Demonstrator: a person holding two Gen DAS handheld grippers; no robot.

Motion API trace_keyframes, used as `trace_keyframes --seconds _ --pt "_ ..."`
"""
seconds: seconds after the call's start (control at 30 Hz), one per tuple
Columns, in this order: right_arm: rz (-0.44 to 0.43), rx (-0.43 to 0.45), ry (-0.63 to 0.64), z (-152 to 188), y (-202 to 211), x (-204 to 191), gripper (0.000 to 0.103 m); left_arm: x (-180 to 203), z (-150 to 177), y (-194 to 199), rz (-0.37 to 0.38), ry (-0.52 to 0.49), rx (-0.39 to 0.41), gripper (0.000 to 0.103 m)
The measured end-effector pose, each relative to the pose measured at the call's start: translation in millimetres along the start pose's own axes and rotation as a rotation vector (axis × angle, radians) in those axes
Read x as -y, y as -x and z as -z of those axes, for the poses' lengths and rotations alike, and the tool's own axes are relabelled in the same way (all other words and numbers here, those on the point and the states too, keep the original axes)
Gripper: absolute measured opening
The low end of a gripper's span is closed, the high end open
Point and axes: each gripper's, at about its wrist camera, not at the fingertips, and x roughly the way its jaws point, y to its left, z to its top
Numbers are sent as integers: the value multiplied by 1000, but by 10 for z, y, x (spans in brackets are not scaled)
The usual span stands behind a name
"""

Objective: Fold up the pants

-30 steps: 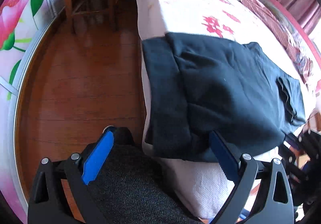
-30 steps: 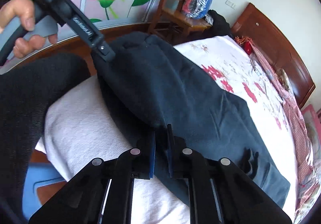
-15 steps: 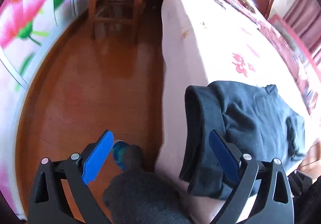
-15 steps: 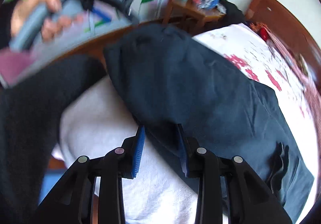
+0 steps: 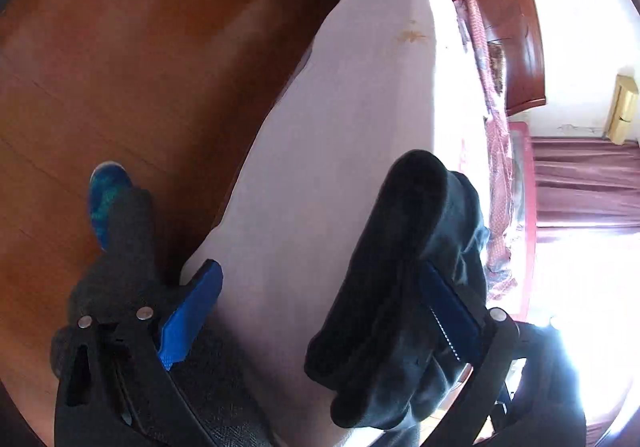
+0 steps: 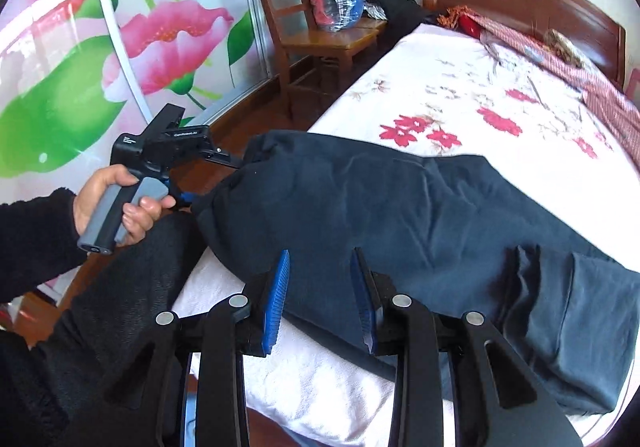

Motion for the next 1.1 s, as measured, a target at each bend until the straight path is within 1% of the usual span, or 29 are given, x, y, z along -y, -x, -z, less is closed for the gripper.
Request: trace_keyframes --seconds 0.07,0.17,0.2,0.3,0.37,0.4,0.43,0.47,0.5,0.53,0.57,0.6,0.63,0.7,0.73,0.77,0.8,0.87,0.9,0.97,1.0,1.07,1.1 --pt "3 -1 21 -24 -39 -38 31 22 11 11 34 -17 -13 100" --pt "-1 -9 28 -27 -77 -93 31 39 32 37 125 -14 -31 100" --pt "-8 -10 29 -28 -87 -108 31 56 39 23 139 -24 -51 100" --pt "-17 -2 29 -32 -81 -116 31 164 52 -100 87 -95 -121 100" --pt "-4 2 40 -27 -60 -117 31 241 69 -165 94 -111 -155 100" --pt "-1 8 37 -24 -42 -105 31 283 88 -219 98 -125 -188 99" --pt "1 13 29 -24 -19 -87 31 328 109 -253 103 -133 -205 97" --pt "8 19 22 -22 2 -70 31 358 124 -271 106 -132 -215 85" --pt "14 22 15 -20 22 -51 31 355 137 -288 73 -116 -220 74" --pt "13 24 4 -16 39 -27 31 332 146 -293 51 -96 -218 68" --pt "13 27 -8 -11 52 -6 31 315 150 -278 71 -76 -212 58" --pt "15 28 -16 -8 67 14 31 333 160 -232 74 -73 -195 50" --pt "15 28 -20 -1 78 31 31 372 175 -190 54 -81 -182 46" --pt "18 35 -27 16 100 63 31 507 207 -90 10 -114 -151 31" --pt "18 41 -32 25 111 79 31 569 217 -52 -13 -125 -138 27" --pt "18 48 -41 37 123 104 31 632 227 -9 -17 -129 -121 25" --pt "22 54 -51 51 134 129 31 703 223 40 -7 -128 -100 23" --pt "26 65 -86 102 163 207 31 766 238 124 -3 -91 -66 21" --pt "27 70 -111 132 183 257 31 727 365 239 10 -75 -49 21" --pt "33 92 -162 211 260 371 31 831 401 308 12 -50 -19 20" --pt "32 102 -194 262 301 446 31 946 443 359 12 -42 4 20" --pt "49 124 -257 377 402 604 31 1211 513 441 10 -76 35 20" --pt "54 135 -288 440 457 689 31 1417 574 482 12 -109 48 19"
